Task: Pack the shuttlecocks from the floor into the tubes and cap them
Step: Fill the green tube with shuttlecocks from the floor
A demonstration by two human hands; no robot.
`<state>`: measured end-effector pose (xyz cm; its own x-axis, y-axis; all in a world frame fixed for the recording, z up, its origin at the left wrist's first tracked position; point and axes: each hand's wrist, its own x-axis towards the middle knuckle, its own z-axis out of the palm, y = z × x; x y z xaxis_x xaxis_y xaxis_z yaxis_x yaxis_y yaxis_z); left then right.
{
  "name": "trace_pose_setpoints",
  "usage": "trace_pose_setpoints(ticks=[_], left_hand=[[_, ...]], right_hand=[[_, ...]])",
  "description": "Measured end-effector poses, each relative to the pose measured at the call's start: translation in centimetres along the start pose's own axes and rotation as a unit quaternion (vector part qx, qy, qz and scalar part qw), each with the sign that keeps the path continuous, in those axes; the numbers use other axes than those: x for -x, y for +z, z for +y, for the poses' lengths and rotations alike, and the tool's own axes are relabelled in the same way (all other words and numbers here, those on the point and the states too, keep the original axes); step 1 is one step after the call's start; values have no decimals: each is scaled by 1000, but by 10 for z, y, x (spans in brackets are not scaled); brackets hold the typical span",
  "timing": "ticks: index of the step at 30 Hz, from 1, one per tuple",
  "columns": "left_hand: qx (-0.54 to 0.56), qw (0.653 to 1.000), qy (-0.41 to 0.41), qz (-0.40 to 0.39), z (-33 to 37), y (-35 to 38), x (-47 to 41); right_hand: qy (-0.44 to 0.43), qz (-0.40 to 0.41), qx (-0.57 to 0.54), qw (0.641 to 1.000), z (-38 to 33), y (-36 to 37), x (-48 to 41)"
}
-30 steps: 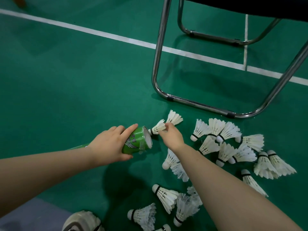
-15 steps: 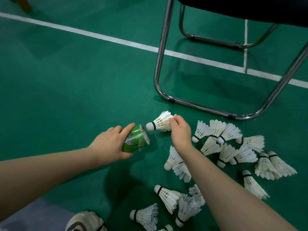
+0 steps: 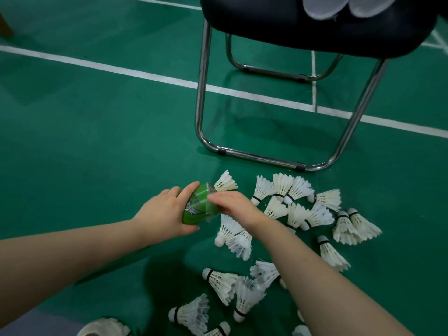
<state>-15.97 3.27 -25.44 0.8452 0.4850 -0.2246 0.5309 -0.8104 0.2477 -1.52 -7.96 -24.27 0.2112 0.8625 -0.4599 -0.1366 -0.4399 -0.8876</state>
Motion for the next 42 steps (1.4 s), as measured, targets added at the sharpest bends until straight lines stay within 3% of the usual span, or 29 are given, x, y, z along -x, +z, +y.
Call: trace_pose_setpoints(ticks=[5, 7, 9, 12, 16, 20, 24, 27, 31, 35, 38, 42], left_hand=[[-20, 998, 55, 12, 8, 6, -1], [-27, 997, 69, 16, 5, 6, -2], [-35, 997, 62, 12, 3, 4, -6], [-15, 1000, 15, 12, 1, 0, -16], [3, 1000, -22, 15, -10, -2, -20], [-7, 999, -47, 6, -28, 0, -18], [-10, 997, -71, 2, -41, -1, -20], [-7, 996, -86, 4, -48, -1, -22], [-3, 996, -88, 8, -52, 3, -25], [-9, 996, -90, 9, -53, 6, -28], [-3, 996, -91, 13, -51, 5, -30], [-1, 996, -87, 15, -43, 1, -30]], right_hand=[[62, -106, 38, 992, 0, 3, 1], [62, -122, 5, 991, 4, 5, -3], [32, -84, -43, 995, 6, 8, -7], [-48, 54, -69, 995, 10, 6, -15], [-77, 195, 51, 976, 17, -14, -29], [-32, 235, 180, 955, 36, -36, -55], [21, 236, 231, 944, 52, -42, -82], [62, 211, 240, 945, 58, -39, -97], [79, 237, 202, 947, 56, -34, -101], [-3, 280, 94, 955, 51, -28, -94], [-87, 266, -20, 960, 34, -19, -82], [-168, 194, 0, 967, 19, -12, -61]])
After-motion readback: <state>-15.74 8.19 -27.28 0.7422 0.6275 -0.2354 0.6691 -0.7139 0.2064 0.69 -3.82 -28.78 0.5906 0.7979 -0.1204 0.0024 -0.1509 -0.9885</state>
